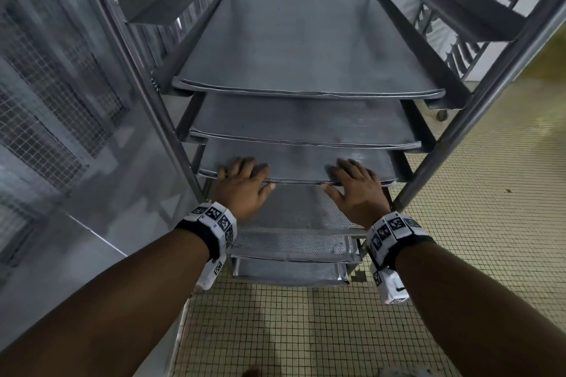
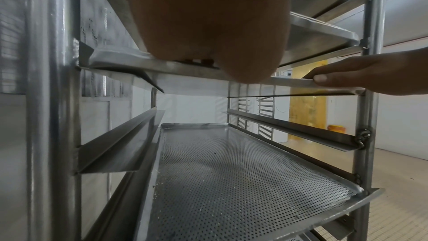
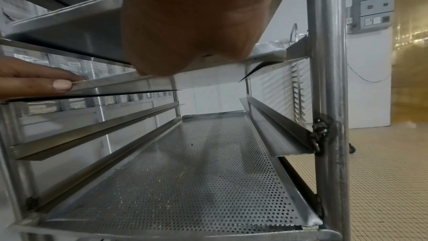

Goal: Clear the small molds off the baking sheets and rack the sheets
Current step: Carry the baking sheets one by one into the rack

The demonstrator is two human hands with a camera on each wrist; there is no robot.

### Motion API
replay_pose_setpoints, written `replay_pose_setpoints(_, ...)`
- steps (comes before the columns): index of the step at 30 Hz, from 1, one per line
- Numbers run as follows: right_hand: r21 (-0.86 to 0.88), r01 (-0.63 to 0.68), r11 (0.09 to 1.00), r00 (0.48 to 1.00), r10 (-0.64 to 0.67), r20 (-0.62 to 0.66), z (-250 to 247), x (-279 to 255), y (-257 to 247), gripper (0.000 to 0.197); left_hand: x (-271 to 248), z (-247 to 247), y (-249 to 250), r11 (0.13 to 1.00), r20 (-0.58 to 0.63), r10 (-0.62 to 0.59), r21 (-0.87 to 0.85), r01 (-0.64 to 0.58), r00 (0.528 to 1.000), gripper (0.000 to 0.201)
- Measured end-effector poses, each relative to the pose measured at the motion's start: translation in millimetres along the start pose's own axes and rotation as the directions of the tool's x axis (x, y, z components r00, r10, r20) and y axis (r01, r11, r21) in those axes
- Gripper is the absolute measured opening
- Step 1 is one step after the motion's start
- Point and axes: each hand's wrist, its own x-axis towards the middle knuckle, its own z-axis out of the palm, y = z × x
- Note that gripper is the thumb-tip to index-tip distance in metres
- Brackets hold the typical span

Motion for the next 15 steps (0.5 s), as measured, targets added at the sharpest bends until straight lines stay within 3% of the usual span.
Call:
replay_pose_setpoints(5, 0.011, -0.037, 0.999, 0.997, 0.038, -0.072, -3.4, -14.7, -9.2, 0.050, -9.5, -1.6, -5.2, 1.000, 0.037, 0.022, -0.014, -0.021, 0.999, 0.062)
replay_pose_setpoints(10, 0.067, -0.132, 0.989, 0.980, 0.141, -0.140, -11.3, -41.9, 5.1, 0.056, -40.6, -12.6, -34.8, 0.997, -0.030, -0.038, -0.069, 0.036, 0.999, 0.086)
replay_pose_setpoints(12, 0.108, -0.190, 0.976, 0.962, 0.207, -0.179, -25.4, -50.6, 17.4, 0.057, -53.4, -24.1, -48.5, 0.991, -0.083, -0.101, -0.101, 0.092, 0.991, 0.079)
replay_pose_setpoints(15, 0.169, -0.314, 0.934, 0.902, 0.349, -0.253, -55.9, -58.7, 33.4, 0.050, -64.7, -50.8, -67.5, 0.964, -0.189, -0.233, -0.177, 0.200, 0.954, 0.048)
